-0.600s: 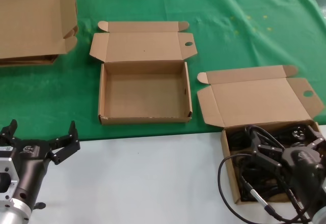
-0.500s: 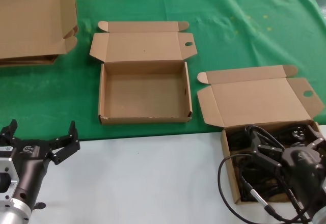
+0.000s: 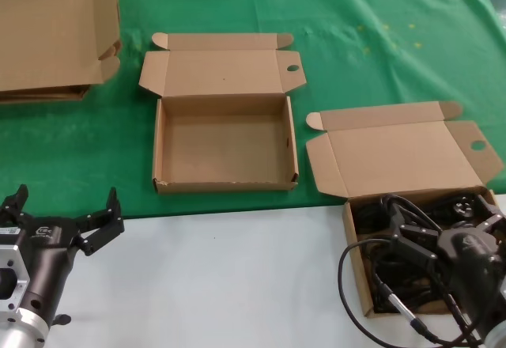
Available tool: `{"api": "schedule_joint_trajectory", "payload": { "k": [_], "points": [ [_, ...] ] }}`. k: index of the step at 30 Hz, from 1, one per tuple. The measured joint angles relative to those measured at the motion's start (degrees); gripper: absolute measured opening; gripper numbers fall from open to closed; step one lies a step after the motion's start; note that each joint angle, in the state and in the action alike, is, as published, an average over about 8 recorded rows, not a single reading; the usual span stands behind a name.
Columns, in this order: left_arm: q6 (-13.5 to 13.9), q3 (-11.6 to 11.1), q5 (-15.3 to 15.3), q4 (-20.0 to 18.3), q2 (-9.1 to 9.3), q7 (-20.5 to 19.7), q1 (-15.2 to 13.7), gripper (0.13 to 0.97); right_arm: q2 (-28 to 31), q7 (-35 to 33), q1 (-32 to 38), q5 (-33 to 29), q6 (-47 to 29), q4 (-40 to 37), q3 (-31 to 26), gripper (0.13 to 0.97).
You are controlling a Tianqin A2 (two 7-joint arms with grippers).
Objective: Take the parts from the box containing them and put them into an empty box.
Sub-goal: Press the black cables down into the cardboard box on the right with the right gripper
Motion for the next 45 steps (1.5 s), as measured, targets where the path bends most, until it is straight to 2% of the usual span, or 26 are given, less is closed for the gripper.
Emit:
{"api": "schedule_joint_trajectory", "payload": {
  "k": [11, 20, 28, 29, 34, 37, 45],
  "points": [
    [0.0, 0.0, 0.0, 0.0, 0.00, 0.0, 0.0, 0.914, 0.0, 0.0, 0.0, 0.0, 0.0, 0.0, 0.0, 0.966],
    [0.0, 0.0, 0.0, 0.0, 0.00, 0.0, 0.0, 0.798, 0.0, -0.1, 0.0, -0.1, 0.0, 0.0, 0.0, 0.966],
    [0.0, 0.0, 0.0, 0.0, 0.00, 0.0, 0.0, 0.618, 0.8, -0.8, 0.3, -0.5, 1.1, -0.4, -0.7, 0.966],
    [0.0, 0.0, 0.0, 0.0, 0.00, 0.0, 0.0, 0.618, 1.1, -0.7, 0.4, -0.3, 1.3, -0.4, -1.0, 0.966],
    [0.0, 0.0, 0.0, 0.0, 0.00, 0.0, 0.0, 0.489, 3.3, -0.8, 0.8, 0.7, 2.2, -0.2, -3.0, 0.966],
    [0.0, 0.0, 0.0, 0.0, 0.00, 0.0, 0.0, 0.412, 5.4, -0.8, 1.4, 1.4, 2.3, 0.2, -4.5, 0.966],
    [0.0, 0.0, 0.0, 0.0, 0.00, 0.0, 0.0, 0.286, 14.6, 1.3, 5.6, 2.4, -2.2, 0.9, -8.3, 0.966]
  ]
}}
